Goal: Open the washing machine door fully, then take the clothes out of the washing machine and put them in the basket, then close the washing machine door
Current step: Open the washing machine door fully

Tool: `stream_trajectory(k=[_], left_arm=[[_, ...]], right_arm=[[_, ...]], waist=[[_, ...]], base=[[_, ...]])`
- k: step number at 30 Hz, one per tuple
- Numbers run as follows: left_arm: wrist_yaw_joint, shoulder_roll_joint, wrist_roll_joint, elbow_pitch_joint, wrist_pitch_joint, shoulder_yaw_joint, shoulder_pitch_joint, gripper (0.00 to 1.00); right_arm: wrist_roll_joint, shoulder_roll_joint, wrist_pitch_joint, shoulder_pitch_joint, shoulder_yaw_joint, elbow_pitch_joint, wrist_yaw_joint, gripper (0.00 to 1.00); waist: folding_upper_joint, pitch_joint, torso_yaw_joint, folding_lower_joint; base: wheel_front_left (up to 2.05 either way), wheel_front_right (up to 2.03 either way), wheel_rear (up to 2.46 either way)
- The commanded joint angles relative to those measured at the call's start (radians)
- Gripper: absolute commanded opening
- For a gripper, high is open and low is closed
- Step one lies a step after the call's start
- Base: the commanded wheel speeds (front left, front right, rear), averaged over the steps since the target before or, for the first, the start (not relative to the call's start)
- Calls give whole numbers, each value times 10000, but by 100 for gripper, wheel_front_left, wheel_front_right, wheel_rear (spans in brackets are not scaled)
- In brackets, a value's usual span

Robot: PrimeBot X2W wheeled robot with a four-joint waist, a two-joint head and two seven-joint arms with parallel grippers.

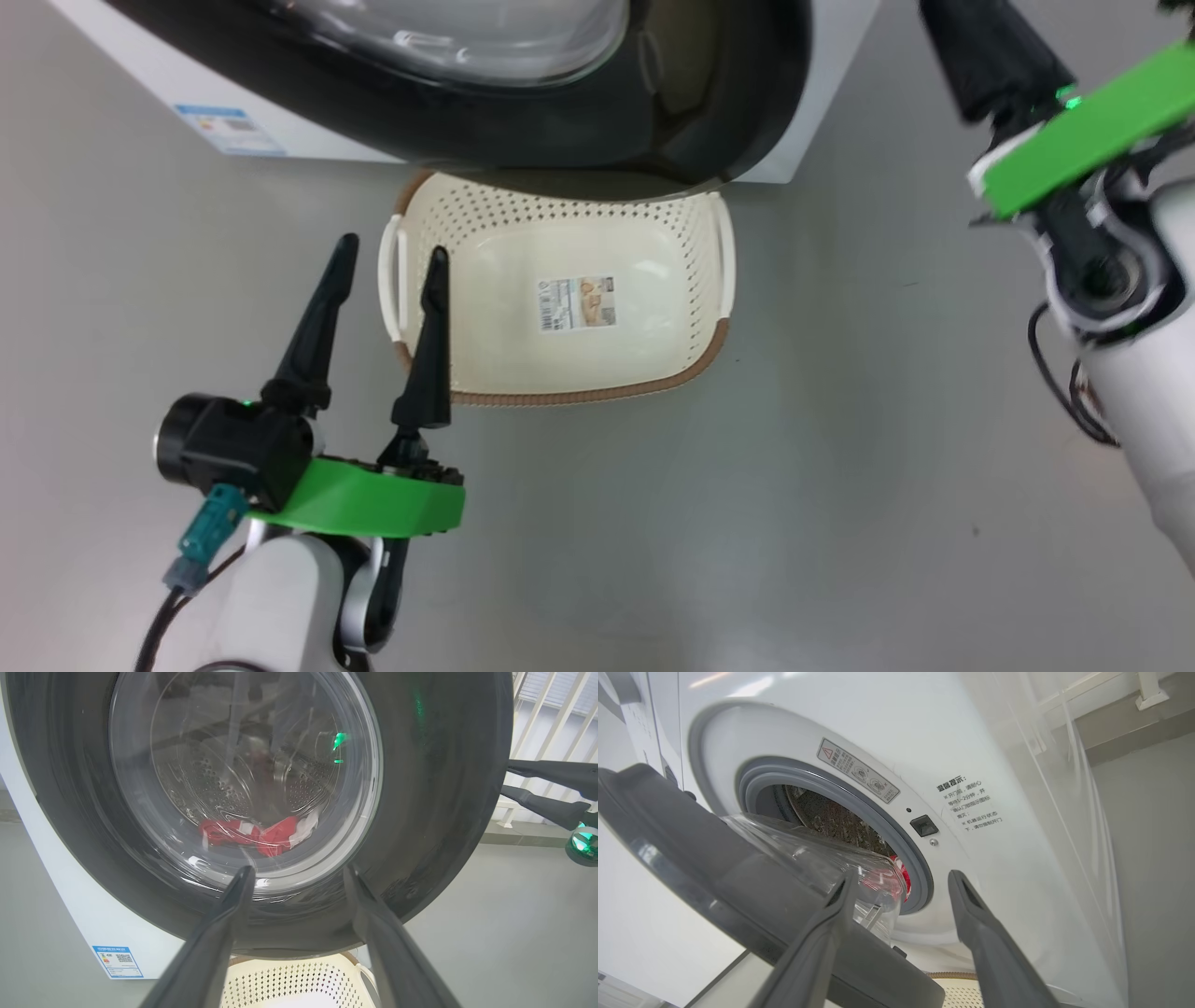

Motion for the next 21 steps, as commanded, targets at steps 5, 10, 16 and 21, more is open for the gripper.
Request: stream_trajectory(k=[5, 10, 16, 21], left_arm=[[-134, 194, -24, -46, -76, 625, 282, 100], [-251, 194, 1, 78, -76, 888, 395, 100], [-306, 194, -10, 84, -76, 1097, 467, 100], [-327, 194, 6, 40, -76, 1247, 560, 100]], right_arm=[[-1877, -539, -2521, 672, 1497, 447, 77, 100], [-3296, -419, -3033, 991, 1393, 977, 77, 100], [-5772, 322, -3045, 2101, -680, 216, 77, 100], [-7805, 1006, -3046, 3174, -2119, -597, 77, 100]], waist=[[0, -424, -520, -1], [0, -611, -733, -1], [0, -775, -863, -1], [0, -998, -948, -1]], base=[[0, 0, 0], [0, 0, 0], [0, 0, 0], [0, 0, 0]])
